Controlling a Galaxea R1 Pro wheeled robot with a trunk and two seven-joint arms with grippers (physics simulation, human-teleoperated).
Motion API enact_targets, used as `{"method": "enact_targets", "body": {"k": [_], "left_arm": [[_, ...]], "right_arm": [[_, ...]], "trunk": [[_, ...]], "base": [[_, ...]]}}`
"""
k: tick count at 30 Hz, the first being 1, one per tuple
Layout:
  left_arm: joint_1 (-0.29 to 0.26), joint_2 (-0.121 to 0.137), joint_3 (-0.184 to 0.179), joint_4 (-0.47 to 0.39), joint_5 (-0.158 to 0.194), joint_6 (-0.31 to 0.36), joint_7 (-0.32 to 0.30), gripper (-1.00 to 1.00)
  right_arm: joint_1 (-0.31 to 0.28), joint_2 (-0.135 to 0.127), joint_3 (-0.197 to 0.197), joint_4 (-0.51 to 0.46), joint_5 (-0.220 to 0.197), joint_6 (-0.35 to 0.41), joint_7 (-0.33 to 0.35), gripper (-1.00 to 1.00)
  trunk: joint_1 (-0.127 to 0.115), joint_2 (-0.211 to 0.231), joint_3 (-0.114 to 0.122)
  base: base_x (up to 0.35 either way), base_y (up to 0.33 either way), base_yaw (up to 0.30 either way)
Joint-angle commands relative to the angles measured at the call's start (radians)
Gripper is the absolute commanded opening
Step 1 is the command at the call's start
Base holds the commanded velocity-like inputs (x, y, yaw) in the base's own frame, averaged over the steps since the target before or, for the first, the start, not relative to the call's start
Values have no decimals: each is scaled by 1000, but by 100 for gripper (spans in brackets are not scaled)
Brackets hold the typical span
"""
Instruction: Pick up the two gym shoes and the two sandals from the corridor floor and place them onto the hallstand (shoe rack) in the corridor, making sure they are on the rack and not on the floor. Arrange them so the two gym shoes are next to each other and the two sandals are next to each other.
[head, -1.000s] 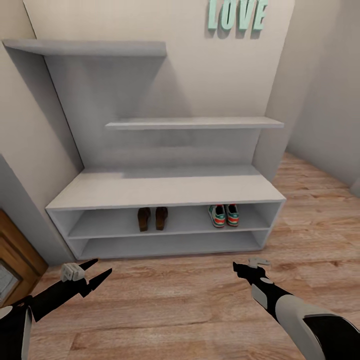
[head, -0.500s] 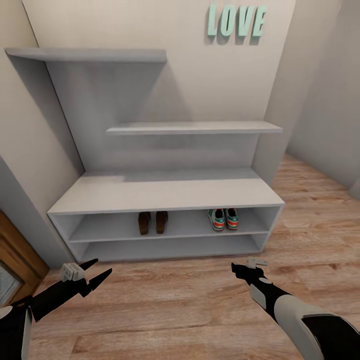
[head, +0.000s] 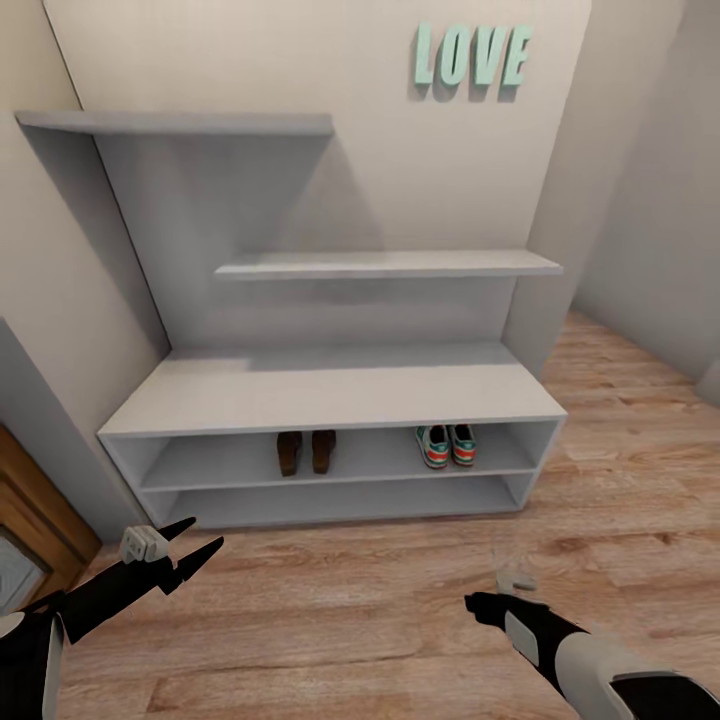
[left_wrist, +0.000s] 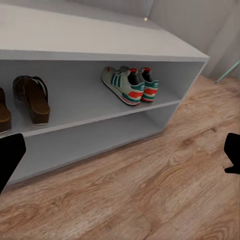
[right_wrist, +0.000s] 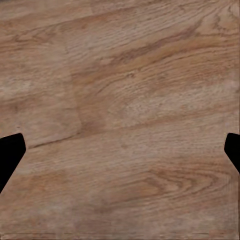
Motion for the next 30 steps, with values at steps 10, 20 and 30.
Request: {"method": "enact_targets", "body": {"k": [10, 20, 30], "left_arm": [[-1, -1, 1, -1, -4, 10, -6, 100], [-1, -1, 2, -1, -4, 10, -6, 100], [-1, 0, 5, 4, -11, 10, -5, 100]], "right_arm": [[140, 0, 9, -2, -9, 27, -1, 100], [230, 12, 9, -2, -9, 26, -1, 100], [238, 18, 8, -4, -9, 20, -2, 100]], "trunk": [[-39, 70, 31], [-77, 140, 62], [-115, 210, 93]], "base": [[0, 0, 0], [0, 0, 0], [0, 0, 0]]}}
